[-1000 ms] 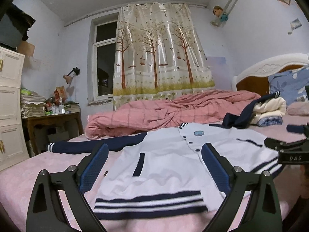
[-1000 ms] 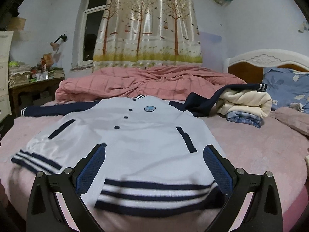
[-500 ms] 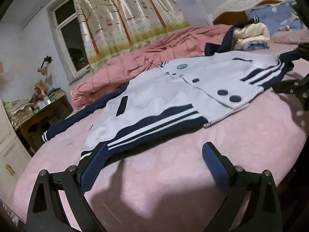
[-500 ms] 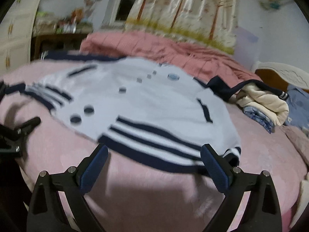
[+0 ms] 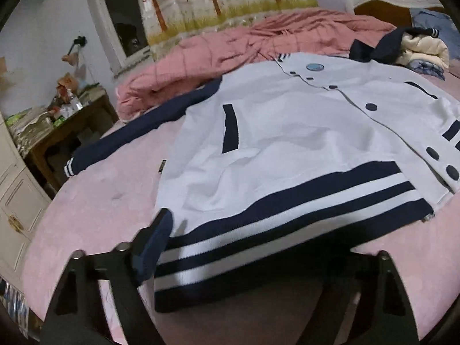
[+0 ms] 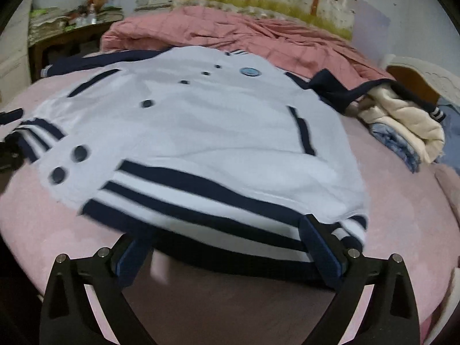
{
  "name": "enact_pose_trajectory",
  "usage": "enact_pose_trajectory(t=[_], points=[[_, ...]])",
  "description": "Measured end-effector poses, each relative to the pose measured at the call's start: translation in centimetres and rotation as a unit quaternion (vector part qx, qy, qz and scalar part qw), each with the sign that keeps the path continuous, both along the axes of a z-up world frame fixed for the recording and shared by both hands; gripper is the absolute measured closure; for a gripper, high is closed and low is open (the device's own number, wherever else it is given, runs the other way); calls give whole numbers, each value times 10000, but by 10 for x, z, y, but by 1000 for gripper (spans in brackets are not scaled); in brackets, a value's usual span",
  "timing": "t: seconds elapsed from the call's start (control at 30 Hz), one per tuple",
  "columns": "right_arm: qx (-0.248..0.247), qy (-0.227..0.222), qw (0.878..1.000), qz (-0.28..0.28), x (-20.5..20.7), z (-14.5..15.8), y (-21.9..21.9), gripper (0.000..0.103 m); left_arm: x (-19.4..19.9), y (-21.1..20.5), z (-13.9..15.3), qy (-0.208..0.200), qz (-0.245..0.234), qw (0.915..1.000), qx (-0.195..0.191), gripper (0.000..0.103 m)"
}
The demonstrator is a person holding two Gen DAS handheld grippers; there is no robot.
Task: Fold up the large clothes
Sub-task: 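Grasp the striped jacket hem with both grippers and lift it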
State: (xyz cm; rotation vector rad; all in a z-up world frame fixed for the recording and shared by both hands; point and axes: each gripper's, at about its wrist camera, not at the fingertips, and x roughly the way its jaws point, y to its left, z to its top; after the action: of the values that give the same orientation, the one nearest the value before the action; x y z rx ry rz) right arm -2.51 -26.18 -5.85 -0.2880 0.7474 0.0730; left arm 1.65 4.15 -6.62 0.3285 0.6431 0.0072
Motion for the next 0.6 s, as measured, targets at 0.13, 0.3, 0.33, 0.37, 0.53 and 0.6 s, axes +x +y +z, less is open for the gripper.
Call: enact_pose_trajectory(t=[0.13,0.3,0.33,0.37,0.53,0.6], points=[[-199,-150,9994,259,-3,12,2,68,0,2,10,-29,-97,9999,57,68],[128,-223,9991,327,2,27,-12,86,4,20,32,-134,-171,9989,-411,80],[97,-290,9990,341,3,30,-12,87,6,22,36,-143,-164,9986,-488,83],[-8,-394,9986,346,5,35,-9,89,10,24,41,-153,-177,9982,-556,84],[-229,-711,9971,122,40,64,0,91,44,17,64,-289,-85,9985,-452,85],[-274,-661,9974,20,68,69,2,91,68,15,67,-169,-15,9989,-430,86]])
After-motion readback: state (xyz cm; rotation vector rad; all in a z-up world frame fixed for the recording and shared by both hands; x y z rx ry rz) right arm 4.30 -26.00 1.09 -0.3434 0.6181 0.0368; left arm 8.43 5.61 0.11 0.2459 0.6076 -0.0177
